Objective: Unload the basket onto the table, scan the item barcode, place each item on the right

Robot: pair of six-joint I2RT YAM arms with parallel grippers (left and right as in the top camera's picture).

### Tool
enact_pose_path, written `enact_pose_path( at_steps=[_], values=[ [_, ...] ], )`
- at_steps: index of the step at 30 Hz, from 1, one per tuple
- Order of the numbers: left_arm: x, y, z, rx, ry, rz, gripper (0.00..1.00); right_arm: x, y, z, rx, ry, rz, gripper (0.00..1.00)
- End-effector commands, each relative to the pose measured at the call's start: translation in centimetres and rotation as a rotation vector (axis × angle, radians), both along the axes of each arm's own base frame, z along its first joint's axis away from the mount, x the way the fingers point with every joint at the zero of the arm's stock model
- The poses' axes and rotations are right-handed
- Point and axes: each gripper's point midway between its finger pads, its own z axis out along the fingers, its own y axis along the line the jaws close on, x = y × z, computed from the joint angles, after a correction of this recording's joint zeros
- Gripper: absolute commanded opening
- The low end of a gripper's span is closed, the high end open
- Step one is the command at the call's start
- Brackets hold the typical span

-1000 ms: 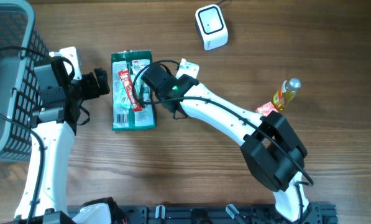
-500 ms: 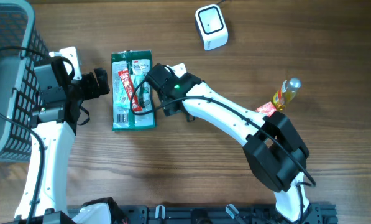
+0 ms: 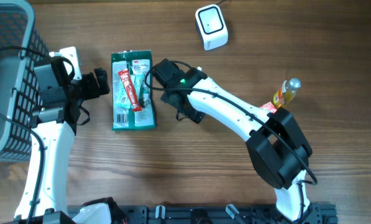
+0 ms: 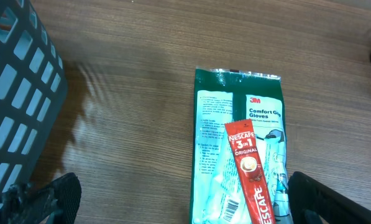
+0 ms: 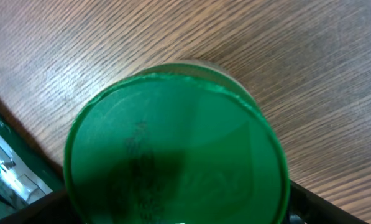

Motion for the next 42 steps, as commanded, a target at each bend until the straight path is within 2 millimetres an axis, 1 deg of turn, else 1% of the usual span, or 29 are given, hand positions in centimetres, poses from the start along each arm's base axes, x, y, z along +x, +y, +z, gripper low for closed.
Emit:
enact_pose_path(
  at_steps=[1,5,7,9,11,12,13,16,17,18,20,21,22,23,24,25,26,27,28,29,30,31,33,34,36,38,42],
  values=[
    [0.2,0.1,0.3,0.004,-0.007,-0.004,1.0,0.9,-1.4,-0.4,-0.055,-0.053,-0.118,0.89],
    [0.2,0.1,0.3,0.004,-0.007,-0.004,1.0,1.7,-2.2,-0.1,-0.1,-0.107,-0.129,0.89],
    [0.2,0.1,0.3,0.004,-0.007,-0.004,1.0,1.8,-2.3,0.0,-0.103,-0.111,-0.13,0.78],
    [0.2,0.1,0.3,0.004,-0.007,-0.004,1.0,1.6,-2.3,-0.1,-0.103,-0.098,-0.124,0.75],
    [0.2,0.1,0.3,0.004,-0.007,-0.004,1.0,1.2,-2.6,-0.2,-0.119,-0.083,-0.122,0.74],
    [0.2,0.1,0.3,0.004,-0.007,-0.004,1.0,1.0,-2.8,-0.2,-0.131,-0.075,-0.105,0.71],
    [0.2,0.1,0.3,0.004,-0.007,-0.004,1.0,1.0,-2.8,-0.2,-0.141,-0.074,-0.064,0.7],
    [0.2,0.1,0.3,0.004,-0.007,-0.004,1.0,1.1,-2.7,-0.2,-0.179,-0.07,0.096,0.68],
    [0.2,0.1,0.3,0.004,-0.007,-0.004,1.0,1.3,-2.5,-0.2,-0.191,-0.073,0.166,0.66],
    [0.2,0.1,0.3,0.004,-0.007,-0.004,1.0,1.5,-2.3,-0.1,-0.214,-0.077,0.277,0.65],
    [0.2,0.1,0.3,0.004,-0.007,-0.004,1.0,1.7,-1.8,-0.1,-0.229,-0.085,0.421,0.62],
    [0.2,0.1,0.3,0.004,-0.007,-0.004,1.0,1.9,-1.2,0.0,-0.234,-0.093,0.542,0.62],
    [0.2,0.1,0.3,0.004,-0.007,-0.004,1.0,2.0,-0.1,0.0,-0.215,-0.104,0.686,0.62],
    [0.2,0.1,0.3,0.004,-0.007,-0.004,1.0,1.8,1.4,-0.1,-0.178,-0.115,0.853,0.63],
    [0.2,0.1,0.3,0.004,-0.007,-0.004,1.0,1.3,2.4,-0.1,-0.142,-0.118,0.973,0.64],
    [0.2,0.1,0.3,0.004,-0.007,-0.004,1.0,0.8,3.1,-0.1,-0.115,-0.12,1.091,0.67],
    [0.2,0.1,0.3,0.004,-0.007,-0.004,1.0,0.8,3.0,-0.1,-0.119,-0.119,1.089,0.75],
    [0.2,0.1,0.3,0.004,-0.007,-0.004,1.0,0.8,3.1,-0.1,-0.119,-0.121,1.088,0.8],
    [0.2,0.1,0.3,0.004,-0.007,-0.004,1.0,1.0,3.0,-0.1,-0.126,-0.126,1.083,0.87],
    [0.2,0.1,0.3,0.004,-0.007,-0.004,1.0,1.3,3.0,0.1,-0.132,-0.133,1.051,0.93],
    [0.2,0.1,0.3,0.004,-0.007,-0.004,1.0,1.7,3.4,0.7,-0.126,-0.15,1.049,0.99],
    [0.2,0.1,0.3,0.004,-0.007,-0.004,1.0,2.0,3.7,1.6,-0.119,-0.166,1.036,1.0],
    [0.2,0.1,0.3,0.004,-0.007,-0.004,1.0,2.7,4.2,3.5,-0.091,-0.18,0.956,0.99],
    [0.2,0.1,0.3,0.004,-0.007,-0.004,1.0,2.8,4.2,4.3,-0.079,-0.179,0.918,0.98],
    [0.2,0.1,0.3,0.004,-0.007,-0.004,1.0,2.8,4.3,5.4,-0.063,-0.169,0.863,0.98],
    [0.2,0.1,0.3,0.004,-0.007,-0.004,1.0,2.3,3.6,5.0,-0.072,-0.135,0.849,1.0],
    [0.2,0.1,0.3,0.004,-0.007,-0.004,1.0,2.0,2.7,3.3,-0.106,-0.097,0.844,0.98]
  ],
)
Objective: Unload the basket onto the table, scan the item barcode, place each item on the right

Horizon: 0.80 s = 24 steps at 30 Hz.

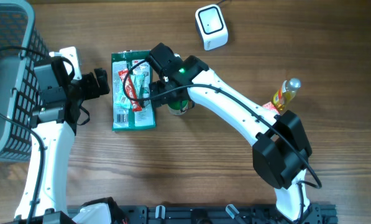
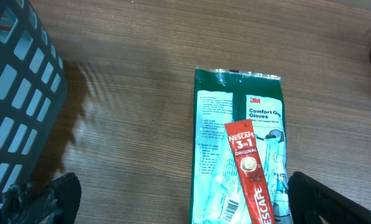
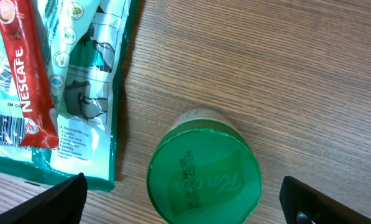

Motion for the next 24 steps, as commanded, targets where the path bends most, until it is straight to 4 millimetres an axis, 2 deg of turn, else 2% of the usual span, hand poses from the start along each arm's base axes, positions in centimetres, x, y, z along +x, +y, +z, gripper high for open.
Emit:
enact_pose_path(
  at_steps=[1,3,5,10,11,12,17,24],
  values=[
    [0.2,0.1,0.3,0.004,-0.007,-0.004,1.0,0.0,-0.8,-2.3,-0.034,0.026,-0.032,0.95],
    [0.2,0.1,0.3,0.004,-0.007,-0.004,1.0,0.0,-1.0,-3.0,-0.042,0.021,-0.034,0.9],
    [0.2,0.1,0.3,0.004,-0.007,-0.004,1.0,-0.2,-1.8,-3.9,-0.076,0.02,-0.041,0.9],
    [0.2,0.1,0.3,0.004,-0.007,-0.004,1.0,-0.3,-2.2,-6.2,-0.075,0.008,-0.044,0.89],
    [0.2,0.1,0.3,0.004,-0.007,-0.004,1.0,-0.2,-3.0,-6.5,-0.111,-0.006,-0.058,0.76],
    [0.2,0.1,0.3,0.004,-0.007,-0.004,1.0,-0.1,-3.7,-6.2,-0.134,-0.015,-0.101,0.73],
    [0.2,0.1,0.3,0.004,-0.007,-0.004,1.0,-0.3,-4.5,-2.8,-0.112,-0.044,-0.124,0.74],
    [0.2,0.1,0.3,0.004,-0.007,-0.004,1.0,-1.0,-5.4,-3.4,-0.074,0.05,-0.138,0.74]
  ],
)
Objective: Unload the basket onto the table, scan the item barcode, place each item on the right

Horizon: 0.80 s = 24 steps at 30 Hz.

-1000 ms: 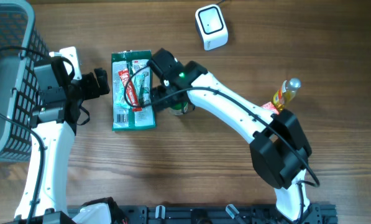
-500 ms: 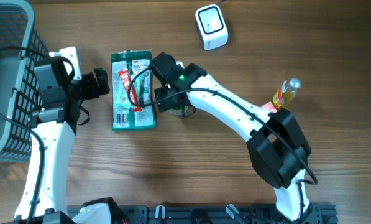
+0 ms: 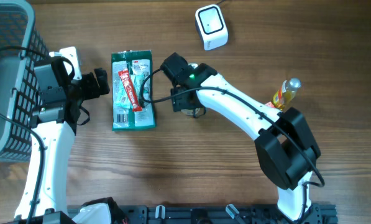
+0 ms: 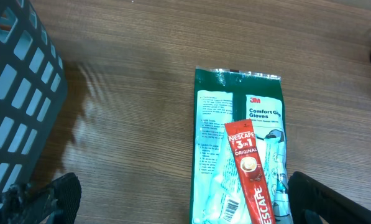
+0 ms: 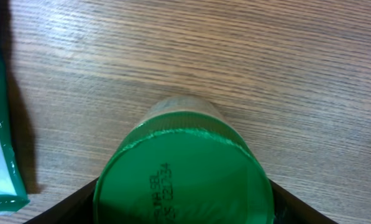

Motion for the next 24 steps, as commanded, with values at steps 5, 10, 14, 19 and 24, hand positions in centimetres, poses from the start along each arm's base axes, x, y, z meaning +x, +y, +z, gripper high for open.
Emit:
enact_pose_path(
  at_steps=[5,10,14,19,24],
  values=[
    [0.2,0.1,0.3,0.004,-0.007,-0.004,1.0,-0.5,-0.1,0.1,0.02,0.007,-0.001,0.95],
    [0.2,0.1,0.3,0.004,-0.007,-0.004,1.0,-0.1,0.1,-0.5,0.016,0.001,0.012,1.0],
    [0.2,0.1,0.3,0.004,-0.007,-0.004,1.0,-0.3,-0.1,-2.3,-0.003,0.036,0.007,1.0],
    [0.2,0.1,0.3,0.004,-0.007,-0.004,1.0,0.0,-0.4,-3.6,0.033,0.087,-0.019,0.98],
    [0.2,0.1,0.3,0.004,-0.007,-0.004,1.0,1.0,-0.3,-3.4,0.079,0.076,-0.063,0.9]
  ],
)
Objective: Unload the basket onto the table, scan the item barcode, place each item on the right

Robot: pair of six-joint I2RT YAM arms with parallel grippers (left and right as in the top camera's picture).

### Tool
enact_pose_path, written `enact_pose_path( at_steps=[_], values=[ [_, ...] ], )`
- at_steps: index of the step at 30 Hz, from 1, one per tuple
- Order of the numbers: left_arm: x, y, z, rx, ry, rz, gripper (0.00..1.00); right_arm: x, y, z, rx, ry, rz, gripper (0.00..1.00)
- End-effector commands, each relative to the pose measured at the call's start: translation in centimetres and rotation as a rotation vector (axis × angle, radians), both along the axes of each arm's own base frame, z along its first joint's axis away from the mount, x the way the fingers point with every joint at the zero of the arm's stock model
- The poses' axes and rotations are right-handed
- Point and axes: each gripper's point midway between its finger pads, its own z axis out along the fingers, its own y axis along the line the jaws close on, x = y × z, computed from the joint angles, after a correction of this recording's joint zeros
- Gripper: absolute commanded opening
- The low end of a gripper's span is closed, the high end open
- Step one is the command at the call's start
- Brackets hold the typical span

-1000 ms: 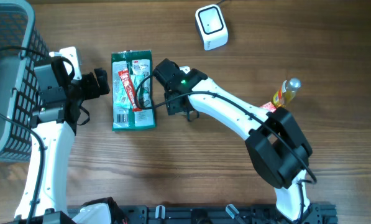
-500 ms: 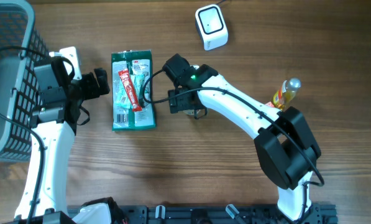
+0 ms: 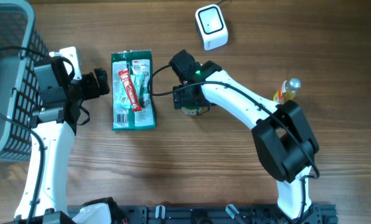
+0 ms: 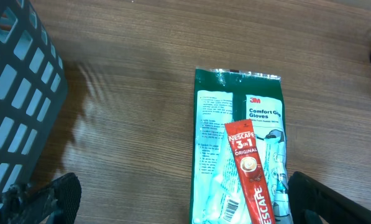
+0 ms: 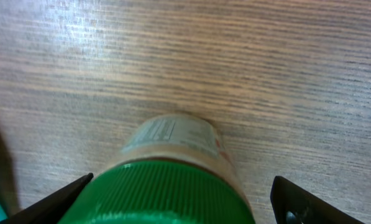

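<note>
A jar with a green ribbed lid (image 5: 166, 196) and a pale label stands upright on the wooden table (image 3: 191, 111). My right gripper (image 5: 182, 180) is low over it, open, one finger on each side of the lid; the right finger stands apart from it. In the overhead view the right gripper (image 3: 187, 99) covers most of the jar. The white barcode scanner (image 3: 211, 26) sits at the far edge. My left gripper (image 4: 185, 208) hangs open over the near end of a green glove pack (image 4: 238, 137).
A red Nescafe sachet (image 3: 128, 88) lies on the glove pack (image 3: 133, 90). A grey mesh basket (image 3: 11, 74) stands at the far left. A yellow oil bottle (image 3: 286, 92) is at the right, beside my right arm.
My right gripper has come lower over the jar: the wrist view showed the lid's top, now its ribbed side and the label. The left arm has not moved.
My right gripper was close above the green lid. Then it stood higher, nearer the glove pack, with the whole jar in view. It was then back close over the lid, and now straddles it. The left gripper stayed open over the pack.
</note>
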Motion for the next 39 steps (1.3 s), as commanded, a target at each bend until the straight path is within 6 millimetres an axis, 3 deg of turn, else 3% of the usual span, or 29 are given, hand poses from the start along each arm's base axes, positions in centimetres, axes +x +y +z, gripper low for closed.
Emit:
enact_pose_path(
  at_steps=[1,4,7,12,14,17,20,32,36,39],
  values=[
    [0.2,0.1,0.3,0.004,-0.007,-0.004,1.0,0.0,0.5,-0.6,0.022,0.017,-0.019,0.9],
    [0.2,0.1,0.3,0.004,-0.007,-0.004,1.0,0.0,1.6,0.7,0.067,0.037,-0.009,0.86],
    [0.2,0.1,0.3,0.004,-0.007,-0.004,1.0,-0.4,1.2,0.9,0.047,0.054,-0.011,0.71],
    [0.2,0.1,0.3,0.004,-0.007,-0.004,1.0,-1.8,0.0,0.6,-0.004,0.112,-0.003,0.68],
    [0.2,0.1,0.3,0.004,-0.007,-0.004,1.0,-2.8,-0.5,0.5,-0.025,0.154,0.019,0.69],
    [0.2,0.1,0.3,0.004,-0.007,-0.004,1.0,-3.1,-0.2,0.5,-0.01,0.167,0.059,0.87],
    [0.2,0.1,0.3,0.004,-0.007,-0.004,1.0,-3.1,-0.2,0.5,-0.007,0.166,0.047,0.92],
    [0.2,0.1,0.3,0.004,-0.007,-0.004,1.0,-3.8,-0.6,-0.2,-0.042,0.175,-0.049,0.87],
    [0.2,0.1,0.3,0.004,-0.007,-0.004,1.0,-4.3,-0.7,-1.1,-0.046,0.18,-0.042,1.0],
    [0.2,0.1,0.3,0.004,-0.007,-0.004,1.0,-3.8,-0.2,-1.3,-0.02,0.159,-0.037,1.0]
  ],
)
